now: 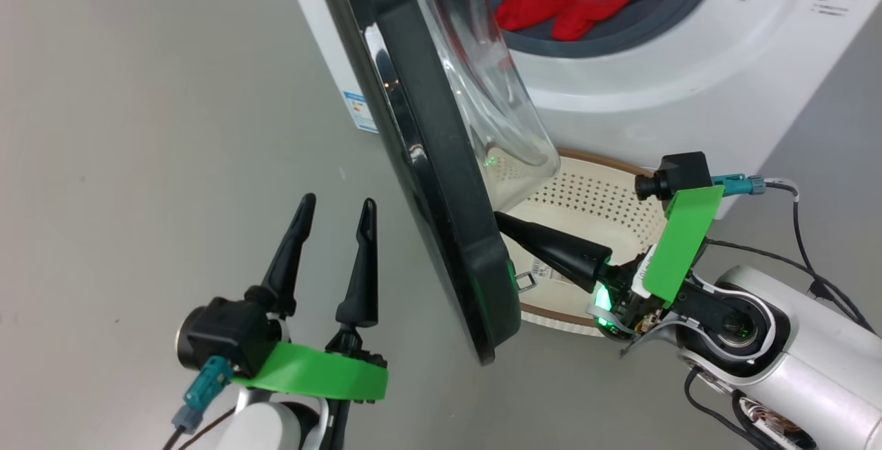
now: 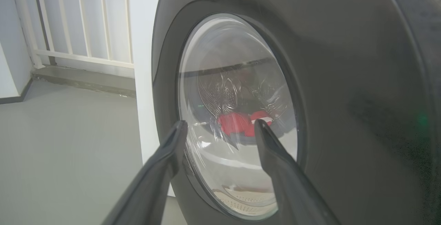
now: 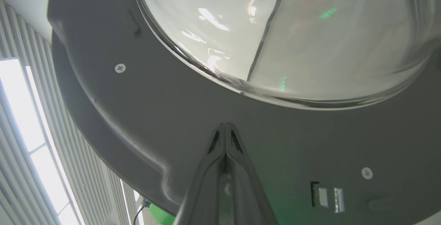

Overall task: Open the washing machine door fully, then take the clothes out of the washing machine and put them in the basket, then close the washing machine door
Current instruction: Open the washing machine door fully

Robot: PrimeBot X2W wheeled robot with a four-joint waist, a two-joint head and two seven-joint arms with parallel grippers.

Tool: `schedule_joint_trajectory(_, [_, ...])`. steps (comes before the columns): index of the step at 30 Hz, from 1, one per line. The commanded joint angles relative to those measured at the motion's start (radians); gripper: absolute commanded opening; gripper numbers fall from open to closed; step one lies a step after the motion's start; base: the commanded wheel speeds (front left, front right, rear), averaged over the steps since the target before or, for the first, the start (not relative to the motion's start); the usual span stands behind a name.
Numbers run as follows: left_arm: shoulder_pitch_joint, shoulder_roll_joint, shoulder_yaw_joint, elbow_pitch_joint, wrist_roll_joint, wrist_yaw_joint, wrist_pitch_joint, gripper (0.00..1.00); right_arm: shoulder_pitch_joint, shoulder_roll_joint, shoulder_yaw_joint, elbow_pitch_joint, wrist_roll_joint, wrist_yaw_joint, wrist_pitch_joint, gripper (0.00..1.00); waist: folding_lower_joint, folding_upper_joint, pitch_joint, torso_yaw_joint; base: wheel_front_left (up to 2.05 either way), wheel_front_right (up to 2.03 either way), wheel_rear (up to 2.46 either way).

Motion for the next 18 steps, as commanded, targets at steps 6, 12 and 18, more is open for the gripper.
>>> schedule_joint_trajectory(6, [0.013, 0.018, 0.023, -0.014, -0.014, 0.014, -0.005, 1.0, -0.055, -0.041, 0.094, -0.083, 0.073, 0.005, -0.071, 0.0, 0.0, 0.0, -0.004, 0.049, 0.0, 0.0, 0.0])
schedule_joint_trajectory(12, [0.014, 0.018, 0.019, -0.011, -0.021, 0.016, -0.005, 1.0, -0.087, -0.072, 0.156, -0.116, 0.11, 0.005, -0.115, 0.0, 0.0, 0.0, -0.007, 0.076, 0.0, 0.0, 0.0])
schedule_joint_trajectory(18, [0.019, 0.018, 0.014, -0.011, -0.029, 0.02, -0.005, 1.0, -0.124, -0.099, 0.222, -0.149, 0.151, 0.005, -0.163, 0.0, 0.0, 0.0, -0.006, 0.102, 0.0, 0.0, 0.0])
